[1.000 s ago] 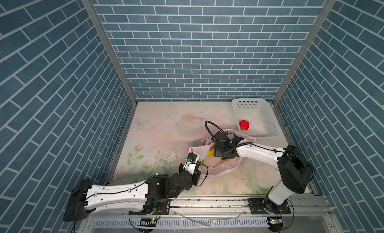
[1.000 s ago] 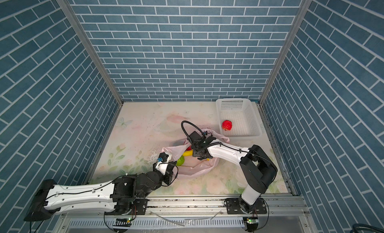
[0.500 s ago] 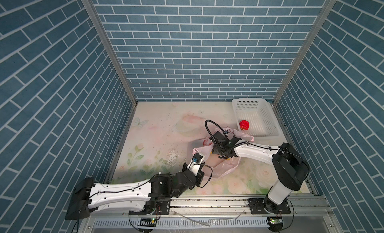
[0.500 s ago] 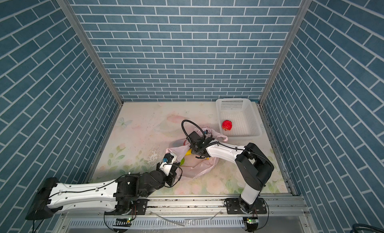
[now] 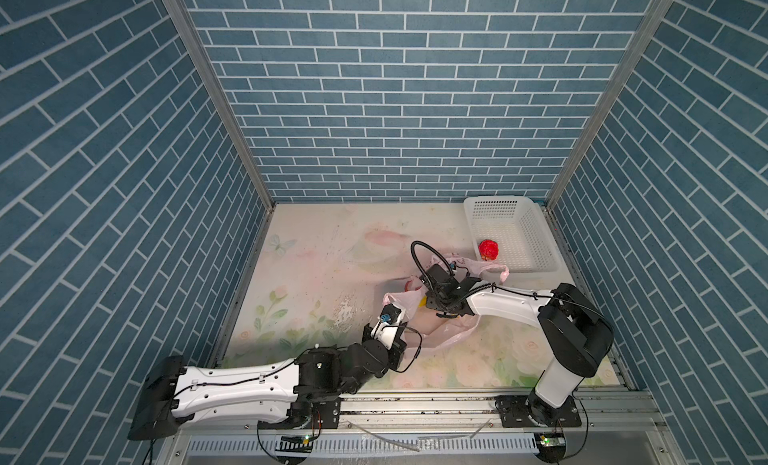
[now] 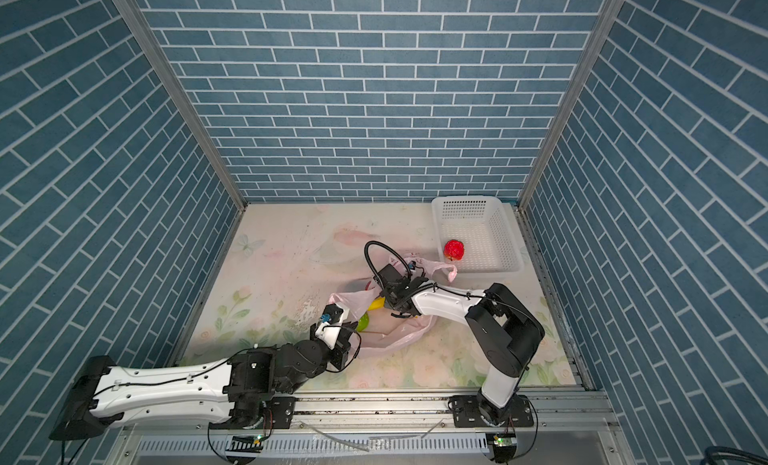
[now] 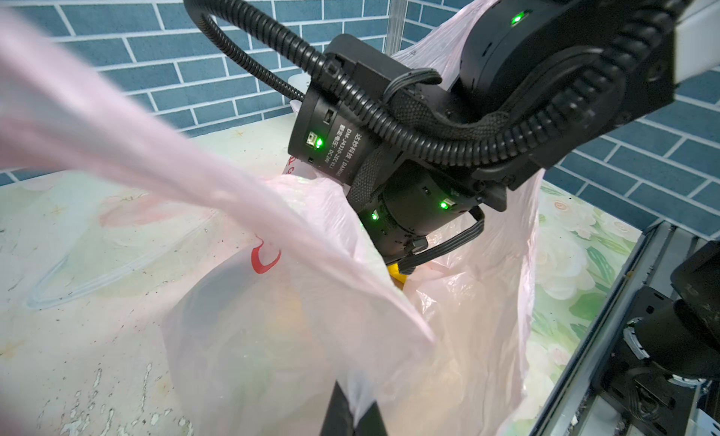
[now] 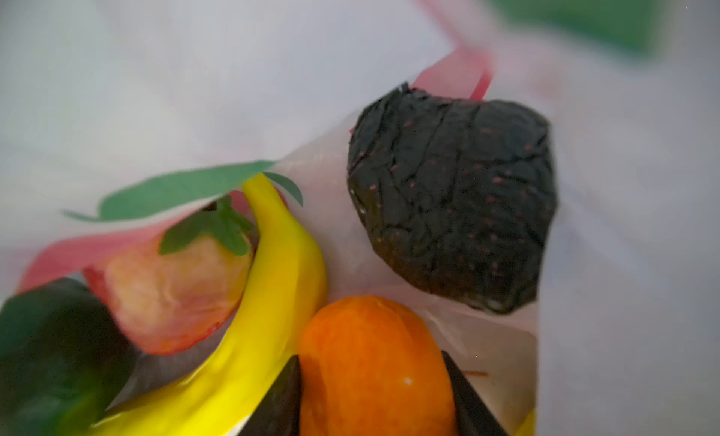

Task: Untie the knot of the plastic bag and take out the fruit
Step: Pick up the fruit from the plastic bag, then place the fruit in the basket.

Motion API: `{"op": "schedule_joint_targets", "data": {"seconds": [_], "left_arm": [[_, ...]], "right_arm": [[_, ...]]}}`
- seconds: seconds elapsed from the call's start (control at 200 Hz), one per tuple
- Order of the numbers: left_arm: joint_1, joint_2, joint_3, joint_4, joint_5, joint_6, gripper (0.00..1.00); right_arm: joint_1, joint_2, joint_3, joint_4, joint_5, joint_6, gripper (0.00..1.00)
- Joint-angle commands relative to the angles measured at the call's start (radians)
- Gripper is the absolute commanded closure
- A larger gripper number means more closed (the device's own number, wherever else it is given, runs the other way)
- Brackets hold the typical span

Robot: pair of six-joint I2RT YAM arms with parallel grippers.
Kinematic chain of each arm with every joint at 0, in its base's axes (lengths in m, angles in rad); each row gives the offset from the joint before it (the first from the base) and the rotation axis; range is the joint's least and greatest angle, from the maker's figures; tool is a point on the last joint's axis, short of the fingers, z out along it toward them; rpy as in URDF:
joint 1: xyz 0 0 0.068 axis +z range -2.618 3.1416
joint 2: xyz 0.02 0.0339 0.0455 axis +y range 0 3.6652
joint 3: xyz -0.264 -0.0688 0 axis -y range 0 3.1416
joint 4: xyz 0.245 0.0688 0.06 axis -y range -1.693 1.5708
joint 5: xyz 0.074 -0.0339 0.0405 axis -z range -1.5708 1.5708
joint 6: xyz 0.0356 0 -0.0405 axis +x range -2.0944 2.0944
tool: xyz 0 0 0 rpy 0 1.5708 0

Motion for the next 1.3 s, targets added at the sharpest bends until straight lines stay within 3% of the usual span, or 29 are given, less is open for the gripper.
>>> {"op": "schedule_joint_targets", "data": {"seconds": [0.0,0.445,0.765,0.965,1.295], "left_arm": [[-0.005,-0.009,-0.004,0.006,-0.058,-0.002,1.00],[-0.005,-0.013,-0.026,0.057,-0.134,-0.004,1.00],[-0.005,-0.006,-0.022,0.056,-0.132,-0.003,1.00],[-0.005,-0.009,-0.022,0.052,-0.130,-0.002,1.00],[-0.005,-0.011,-0.021,0.044,-0.129,-0.001,1.00]], "right_arm": [[0.033,-0.076,0.000,-0.035,-0.004,-0.030,0.64],[0.171,-0.321,0.049,-0.226,-0.005,-0.050,0.65],[0.160,-0.413,0.290,-0.408,0.028,-0.199,0.65],[0.036,-0.433,0.403,-0.406,-0.023,-0.281,0.66],[-0.350,-0.396,0.465,-0.349,-0.098,-0.452,0.66]]}}
